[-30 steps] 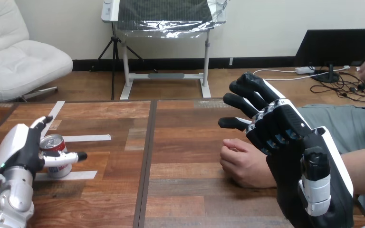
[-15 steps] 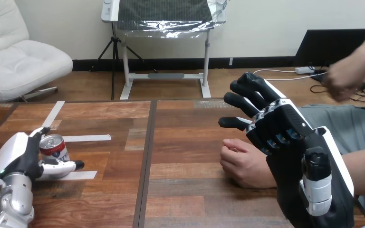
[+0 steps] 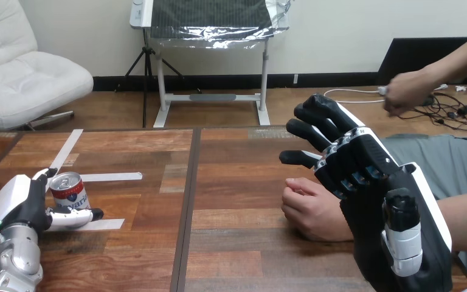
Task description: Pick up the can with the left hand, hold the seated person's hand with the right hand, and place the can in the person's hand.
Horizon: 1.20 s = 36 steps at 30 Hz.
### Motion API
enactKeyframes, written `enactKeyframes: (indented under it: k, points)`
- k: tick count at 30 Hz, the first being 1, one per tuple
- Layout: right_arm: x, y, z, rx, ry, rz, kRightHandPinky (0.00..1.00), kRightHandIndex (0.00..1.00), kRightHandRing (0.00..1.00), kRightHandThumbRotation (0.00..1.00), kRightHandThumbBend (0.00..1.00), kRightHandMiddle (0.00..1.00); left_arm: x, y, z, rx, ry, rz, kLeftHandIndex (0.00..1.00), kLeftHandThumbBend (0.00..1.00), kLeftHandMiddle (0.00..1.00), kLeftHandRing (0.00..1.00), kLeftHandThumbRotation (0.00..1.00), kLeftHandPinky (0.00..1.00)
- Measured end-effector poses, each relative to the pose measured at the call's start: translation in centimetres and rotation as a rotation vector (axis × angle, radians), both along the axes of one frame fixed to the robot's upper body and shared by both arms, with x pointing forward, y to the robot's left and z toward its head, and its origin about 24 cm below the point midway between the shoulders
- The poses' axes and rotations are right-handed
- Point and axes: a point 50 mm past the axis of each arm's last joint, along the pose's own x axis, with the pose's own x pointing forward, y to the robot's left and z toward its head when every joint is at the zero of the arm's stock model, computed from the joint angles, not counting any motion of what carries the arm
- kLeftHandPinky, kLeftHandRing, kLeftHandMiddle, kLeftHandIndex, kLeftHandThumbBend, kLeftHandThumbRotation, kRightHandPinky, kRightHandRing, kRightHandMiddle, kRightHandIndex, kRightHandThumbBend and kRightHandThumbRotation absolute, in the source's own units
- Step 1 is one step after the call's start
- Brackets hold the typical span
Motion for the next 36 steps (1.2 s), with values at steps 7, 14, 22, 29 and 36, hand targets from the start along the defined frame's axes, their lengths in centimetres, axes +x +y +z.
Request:
enactKeyframes:
  k: [7,14,22,29,36]
  points:
    - [0.0,0.0,0.0,-0.002,0.003,0.001,0.74,0.86,0.87,0.82,0.84,0.88,0.1,-0.2,-0.1,-0.027,0.002,0.013,0.89,0.87,0.9,0.89,0.19,0.75]
    - [0.0,0.0,0.0,-0.002,0.004,0.002,0.74,0.86,0.87,0.82,0.83,0.88,0.3,-0.4,-0.1,-0.033,0.007,0.027,0.87,0.85,0.88,0.87,0.17,0.73]
    - [0.0,0.0,0.0,-0.001,0.004,0.002,0.73,0.86,0.87,0.82,0.82,0.88,0.7,-0.5,0.2,-0.048,-0.001,0.044,0.86,0.81,0.87,0.85,0.13,0.71]
    - [0.0,0.0,0.0,0.003,0.004,0.003,0.73,0.86,0.87,0.82,0.82,0.88,1.0,-0.6,0.5,-0.06,-0.011,0.051,0.85,0.79,0.86,0.83,0.11,0.7]
    - [0.0,-0.1,0.0,0.009,0.004,0.003,0.73,0.86,0.87,0.82,0.82,0.88,1.2,-0.7,0.7,-0.073,-0.021,0.055,0.84,0.78,0.85,0.81,0.11,0.68]
